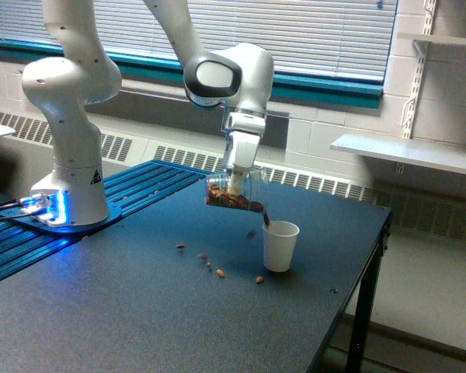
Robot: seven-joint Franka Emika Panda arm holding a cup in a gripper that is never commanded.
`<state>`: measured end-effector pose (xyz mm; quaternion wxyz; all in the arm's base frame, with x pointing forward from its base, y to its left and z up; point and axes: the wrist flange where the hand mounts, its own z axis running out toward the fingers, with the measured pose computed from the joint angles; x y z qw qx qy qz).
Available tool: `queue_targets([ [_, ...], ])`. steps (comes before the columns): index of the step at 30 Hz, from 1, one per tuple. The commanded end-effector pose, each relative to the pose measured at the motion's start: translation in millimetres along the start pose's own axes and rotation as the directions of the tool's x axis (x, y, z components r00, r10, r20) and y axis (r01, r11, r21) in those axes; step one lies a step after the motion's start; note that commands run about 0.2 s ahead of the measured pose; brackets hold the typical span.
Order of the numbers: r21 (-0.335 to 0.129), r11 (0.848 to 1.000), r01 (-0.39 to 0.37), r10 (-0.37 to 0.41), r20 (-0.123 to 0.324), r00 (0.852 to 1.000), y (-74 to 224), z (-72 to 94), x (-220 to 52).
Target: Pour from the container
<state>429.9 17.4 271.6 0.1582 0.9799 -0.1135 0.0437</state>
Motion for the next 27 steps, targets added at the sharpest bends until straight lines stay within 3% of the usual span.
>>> queue_targets([
  [1, -0.001, 1.0, -0.006, 0.006, -0.014, 1.0, -9.1, -7.8, 9.8],
  [16, -0.073, 0.997, 0.016, -0.016, -0.001, 1.0, -2.7, -11.1, 14.9],
  [27, -0.084, 0.996, 0.02, -0.019, 0.005, 1.0, -2.3, -11.8, 14.8],
])
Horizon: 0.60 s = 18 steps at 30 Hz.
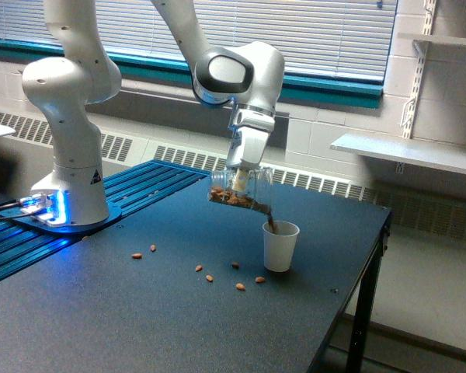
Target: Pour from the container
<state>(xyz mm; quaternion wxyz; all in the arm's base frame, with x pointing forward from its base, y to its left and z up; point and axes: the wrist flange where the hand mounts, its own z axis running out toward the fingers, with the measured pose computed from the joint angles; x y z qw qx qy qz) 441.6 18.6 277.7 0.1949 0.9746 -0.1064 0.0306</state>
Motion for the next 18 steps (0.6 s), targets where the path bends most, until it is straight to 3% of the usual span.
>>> queue_targets([
  [1, -0.011, 1.0, 0.002, -0.002, -0.009, 1.0, 0.6, -6.5, 2.7],
  [18, -0.057, 0.998, 0.034, -0.033, 0.006, 0.999, 4.7, -15.1, 7.0],
])
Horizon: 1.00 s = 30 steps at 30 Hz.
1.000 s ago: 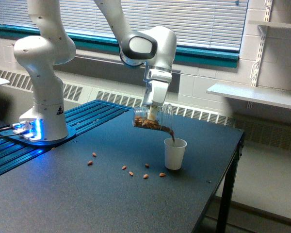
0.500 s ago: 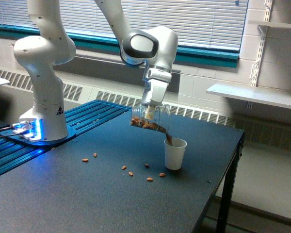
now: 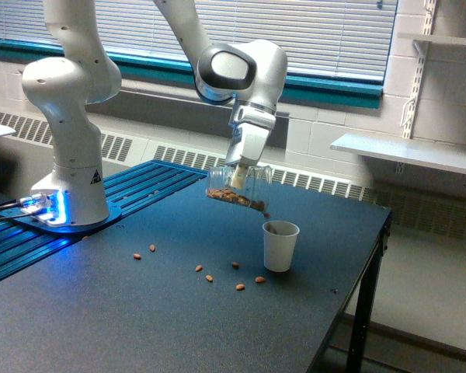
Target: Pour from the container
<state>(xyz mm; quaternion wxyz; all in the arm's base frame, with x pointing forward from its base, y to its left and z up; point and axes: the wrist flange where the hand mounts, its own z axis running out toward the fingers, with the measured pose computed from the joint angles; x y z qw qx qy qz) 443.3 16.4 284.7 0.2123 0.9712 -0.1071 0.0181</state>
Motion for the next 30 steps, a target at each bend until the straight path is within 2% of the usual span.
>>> queue_targets([
  [1, -0.025, 0.999, 0.032, -0.032, -0.016, 0.999, 1.3, -9.4, 4.4],
  [9, -0.062, 0.996, 0.063, -0.064, -0.01, 0.998, 5.7, -10.0, 7.1],
  [30, -0.073, 0.993, 0.089, -0.09, -0.003, 0.996, -1.5, -17.2, 9.9],
])
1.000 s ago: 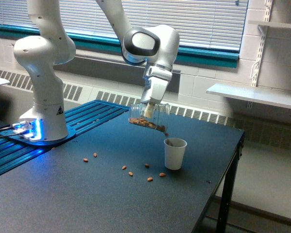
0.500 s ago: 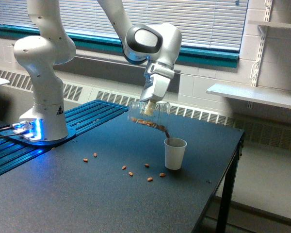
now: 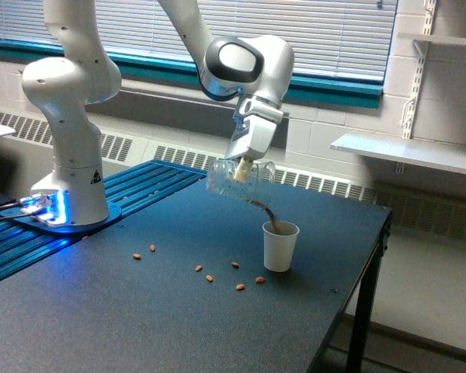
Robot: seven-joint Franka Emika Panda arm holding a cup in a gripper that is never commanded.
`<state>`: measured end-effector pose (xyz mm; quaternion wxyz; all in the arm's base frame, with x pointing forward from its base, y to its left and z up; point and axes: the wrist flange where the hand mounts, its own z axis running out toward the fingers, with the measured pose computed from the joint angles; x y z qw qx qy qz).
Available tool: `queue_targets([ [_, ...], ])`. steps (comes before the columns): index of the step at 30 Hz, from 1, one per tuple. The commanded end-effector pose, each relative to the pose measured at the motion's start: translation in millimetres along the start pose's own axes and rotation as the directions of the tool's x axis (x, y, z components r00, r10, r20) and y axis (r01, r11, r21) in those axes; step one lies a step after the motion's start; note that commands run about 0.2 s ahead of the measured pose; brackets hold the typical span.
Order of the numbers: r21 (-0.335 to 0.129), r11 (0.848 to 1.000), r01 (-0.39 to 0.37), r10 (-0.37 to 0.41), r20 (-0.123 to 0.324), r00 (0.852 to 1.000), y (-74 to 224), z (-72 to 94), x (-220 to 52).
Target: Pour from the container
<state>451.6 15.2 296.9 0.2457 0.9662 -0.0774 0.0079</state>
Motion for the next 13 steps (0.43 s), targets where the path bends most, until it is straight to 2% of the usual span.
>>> queue_targets([
  [1, -0.004, 1.0, 0.029, -0.029, -0.007, 1.0, -5.4, -7.2, 0.8],
  [13, 0.029, 0.999, 0.028, -0.027, -0.014, 1.0, -10.4, -8.5, -2.7],
])
